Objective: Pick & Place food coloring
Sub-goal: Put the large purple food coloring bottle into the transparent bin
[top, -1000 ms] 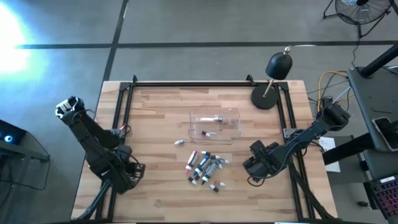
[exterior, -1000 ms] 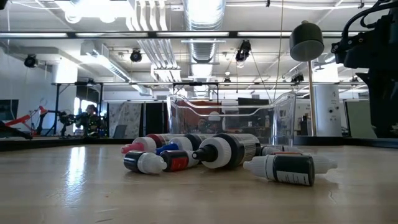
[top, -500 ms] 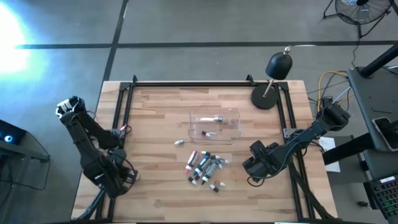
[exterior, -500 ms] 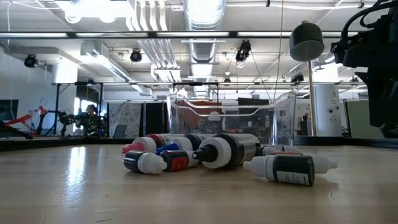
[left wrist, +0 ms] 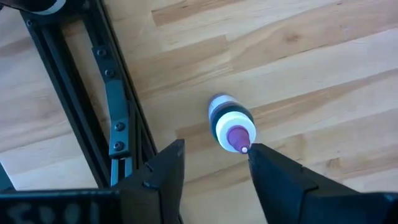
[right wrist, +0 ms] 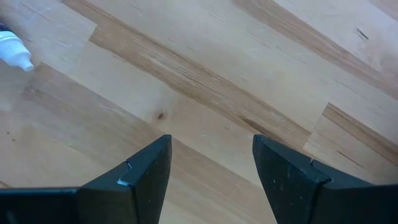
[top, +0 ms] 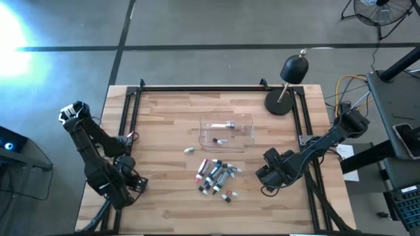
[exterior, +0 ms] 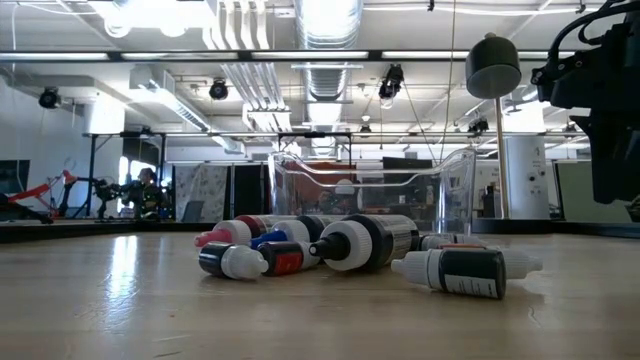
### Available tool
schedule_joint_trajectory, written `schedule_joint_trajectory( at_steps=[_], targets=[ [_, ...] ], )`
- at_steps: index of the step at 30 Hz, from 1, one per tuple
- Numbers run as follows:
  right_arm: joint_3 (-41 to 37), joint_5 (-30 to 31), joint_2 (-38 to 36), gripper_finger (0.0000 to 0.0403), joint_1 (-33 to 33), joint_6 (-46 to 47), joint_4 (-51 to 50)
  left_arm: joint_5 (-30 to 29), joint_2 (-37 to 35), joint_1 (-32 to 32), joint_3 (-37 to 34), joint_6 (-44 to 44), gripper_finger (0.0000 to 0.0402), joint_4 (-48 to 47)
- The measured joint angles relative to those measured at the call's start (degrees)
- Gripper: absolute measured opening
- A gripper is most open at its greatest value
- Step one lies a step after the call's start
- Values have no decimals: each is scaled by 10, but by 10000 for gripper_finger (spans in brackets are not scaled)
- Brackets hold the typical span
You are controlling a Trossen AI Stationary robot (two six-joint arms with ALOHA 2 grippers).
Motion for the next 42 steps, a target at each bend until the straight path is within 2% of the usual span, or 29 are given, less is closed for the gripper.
schedule_joint_trajectory(
  at_steps=[4,8,11,15,17,23,28,35,42],
  targets=[
    [0,0,0,219,0,-2,0,0,0,4,-3,21,207,-18],
    [0,1,0,219,0,-6,0,25,0,12,-4,40,244,-26],
    [0,0,0,219,0,-6,1,-17,0,11,-4,38,252,16],
    [0,0,0,219,0,0,2,-102,0,12,-4,40,253,63],
    [0,0,0,219,0,1,2,-114,1,12,-6,37,252,65],
    [0,0,0,219,0,4,1,-63,1,11,-47,35,252,94],
    [0,-1,0,219,0,19,2,-53,1,11,-81,35,252,152],
    [0,-1,0,219,0,23,4,-17,2,11,-93,31,250,155],
    [-1,0,0,219,-4,23,6,-6,2,11,-93,36,209,155]
  ],
)
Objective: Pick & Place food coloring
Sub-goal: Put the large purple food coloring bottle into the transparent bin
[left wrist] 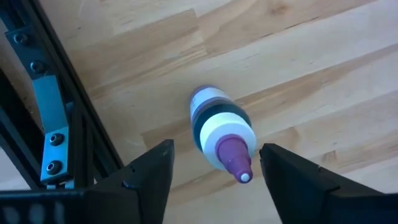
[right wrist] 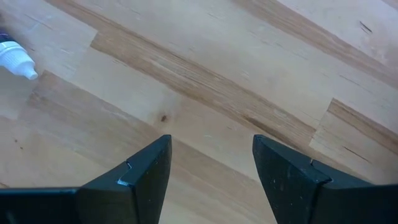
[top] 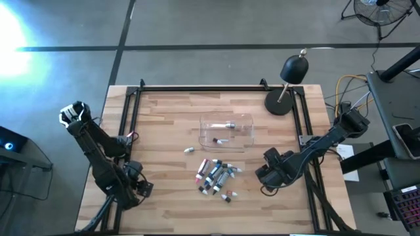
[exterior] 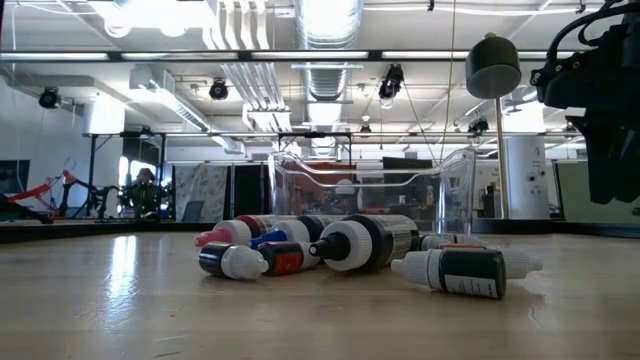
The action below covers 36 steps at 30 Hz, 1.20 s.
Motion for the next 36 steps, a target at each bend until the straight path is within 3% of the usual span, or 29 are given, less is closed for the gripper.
schedule_joint_trajectory(
  at_steps=[6,16,28,36],
  targets=[
    [-3,0,0,219,-1,0,3,0,0,0,-1,2,167,0],
    [-6,1,0,219,-1,-1,4,-11,0,0,-1,16,141,3],
    [-6,2,0,219,0,-2,4,-15,-1,8,-1,15,73,7],
    [-3,3,0,219,0,-24,4,-102,0,83,45,91,69,10]
  ],
)
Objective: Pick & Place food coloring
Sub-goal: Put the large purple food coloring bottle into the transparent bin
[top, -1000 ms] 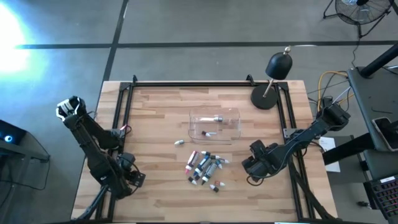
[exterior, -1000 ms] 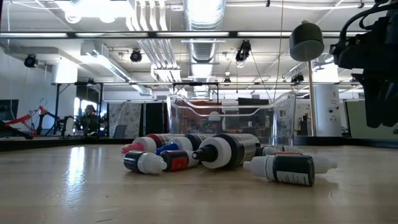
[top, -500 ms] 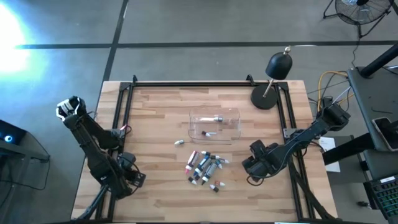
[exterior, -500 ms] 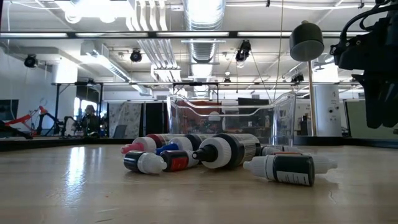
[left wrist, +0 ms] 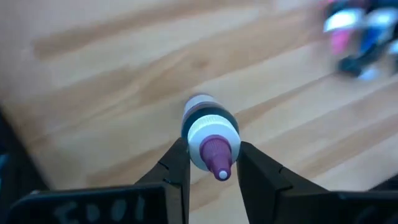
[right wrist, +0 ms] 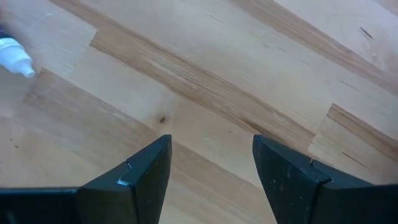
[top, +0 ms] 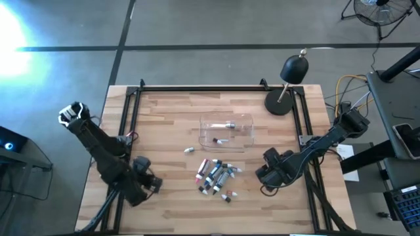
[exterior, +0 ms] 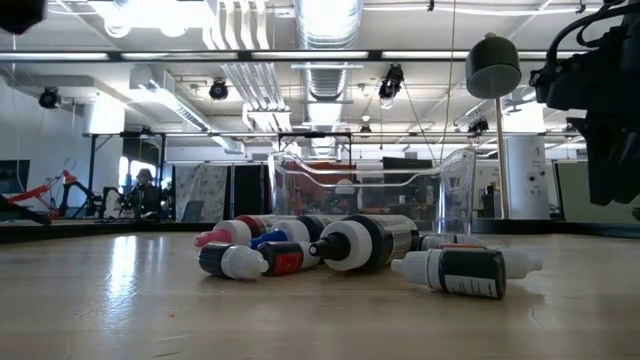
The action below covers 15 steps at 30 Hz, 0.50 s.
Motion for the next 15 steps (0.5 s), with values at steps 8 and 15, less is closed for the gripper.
schedule_joint_trajectory(
  at_steps=[8,15],
  targets=[
    [14,0,0,219,0,-35,-2,-75,12,196,125,281,68,-5],
    [38,-1,0,219,0,-38,-41,-29,120,377,300,635,67,-8]
  ],
)
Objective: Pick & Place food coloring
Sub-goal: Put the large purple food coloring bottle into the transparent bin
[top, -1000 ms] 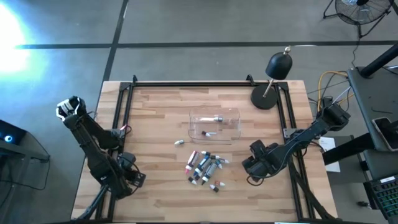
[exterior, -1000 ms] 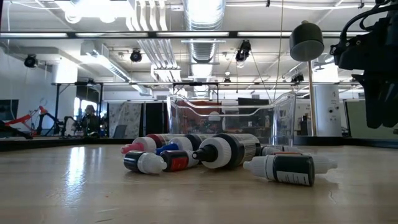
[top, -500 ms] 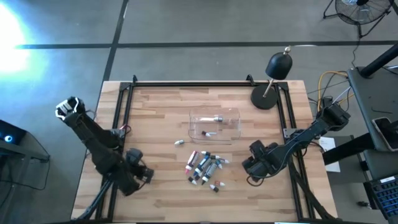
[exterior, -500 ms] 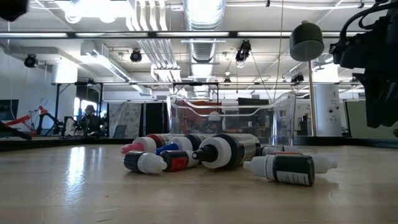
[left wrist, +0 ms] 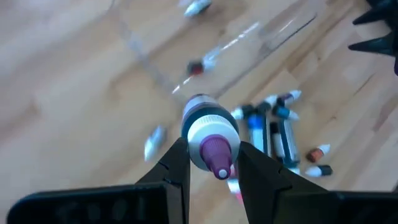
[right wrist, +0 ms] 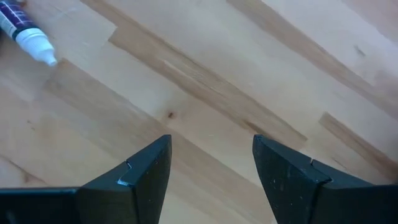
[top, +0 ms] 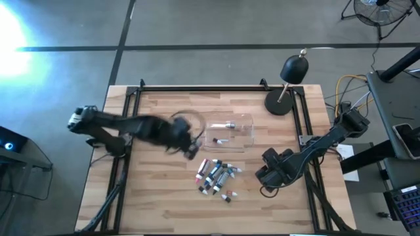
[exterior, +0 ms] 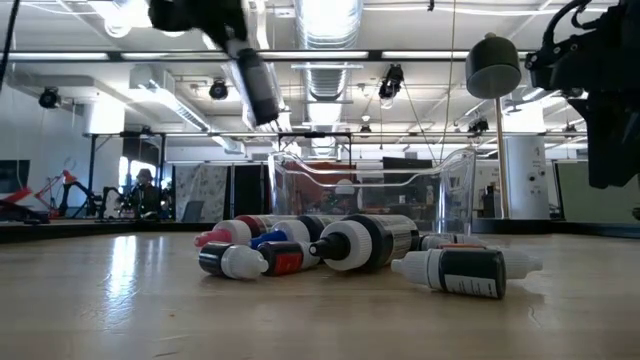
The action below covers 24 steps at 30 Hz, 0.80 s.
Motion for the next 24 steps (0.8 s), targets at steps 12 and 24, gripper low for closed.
schedule_joint_trajectory(
  at_steps=[12,24],
  targets=[
    [35,-1,0,219,1,26,-31,41,236,164,233,383,67,-92],
    [35,-2,0,219,1,97,-29,61,345,205,240,518,67,-79]
  ],
)
